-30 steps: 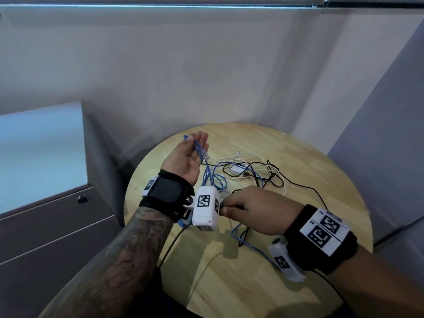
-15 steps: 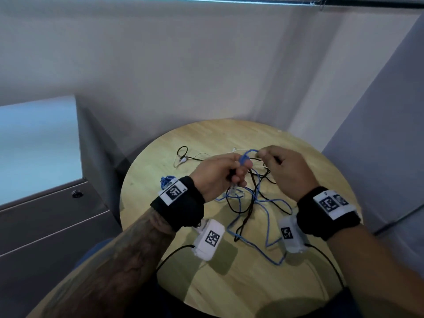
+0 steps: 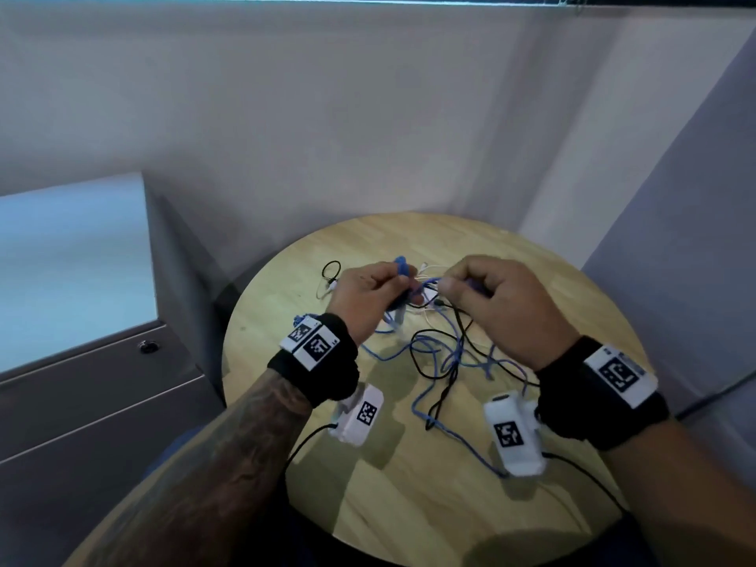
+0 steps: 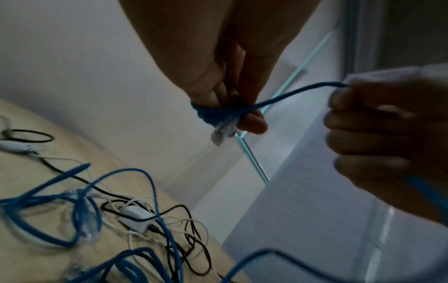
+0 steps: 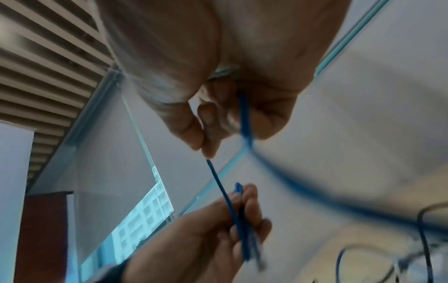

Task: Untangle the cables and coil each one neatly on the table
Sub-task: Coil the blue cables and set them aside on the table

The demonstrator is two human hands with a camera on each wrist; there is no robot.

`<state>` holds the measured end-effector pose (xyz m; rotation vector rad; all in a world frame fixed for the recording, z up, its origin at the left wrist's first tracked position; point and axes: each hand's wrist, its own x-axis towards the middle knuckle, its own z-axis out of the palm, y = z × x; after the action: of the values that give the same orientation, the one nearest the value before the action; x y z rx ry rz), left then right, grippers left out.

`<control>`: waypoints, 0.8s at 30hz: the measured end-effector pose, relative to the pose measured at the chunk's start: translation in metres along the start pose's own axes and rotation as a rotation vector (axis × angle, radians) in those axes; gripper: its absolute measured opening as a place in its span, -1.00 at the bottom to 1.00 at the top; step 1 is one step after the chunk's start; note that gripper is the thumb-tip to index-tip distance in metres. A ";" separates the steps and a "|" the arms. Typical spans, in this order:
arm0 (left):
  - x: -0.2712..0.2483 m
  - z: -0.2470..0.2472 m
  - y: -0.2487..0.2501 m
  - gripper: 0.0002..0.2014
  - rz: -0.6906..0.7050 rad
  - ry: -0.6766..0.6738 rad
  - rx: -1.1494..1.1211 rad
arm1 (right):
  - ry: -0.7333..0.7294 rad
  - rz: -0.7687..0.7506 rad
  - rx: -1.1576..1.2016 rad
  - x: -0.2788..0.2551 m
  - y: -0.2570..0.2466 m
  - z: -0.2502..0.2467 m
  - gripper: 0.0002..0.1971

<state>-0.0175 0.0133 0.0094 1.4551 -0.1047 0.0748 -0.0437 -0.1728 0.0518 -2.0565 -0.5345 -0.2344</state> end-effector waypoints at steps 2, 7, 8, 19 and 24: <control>-0.009 0.013 0.003 -0.77 -0.043 -0.157 0.059 | 0.133 -0.016 -0.054 0.007 0.004 -0.011 -0.83; -0.018 0.029 0.014 -0.75 -0.243 -0.407 -0.235 | 0.233 0.044 -0.057 0.014 0.040 -0.011 -0.86; -0.018 0.029 0.018 -0.77 -0.278 -0.431 -0.351 | 0.194 0.040 -0.067 0.013 0.045 -0.005 -0.81; 0.028 -0.024 0.005 -0.80 -0.056 0.202 -0.770 | -0.454 -0.117 -0.223 -0.012 0.017 0.045 -0.73; 0.017 -0.007 -0.002 -0.84 0.049 0.133 -0.098 | -0.291 -0.117 -0.147 0.002 0.002 0.025 -0.82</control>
<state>-0.0006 0.0204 0.0086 1.3465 -0.0346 0.2029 -0.0422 -0.1519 0.0380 -2.2191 -0.8389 -0.0423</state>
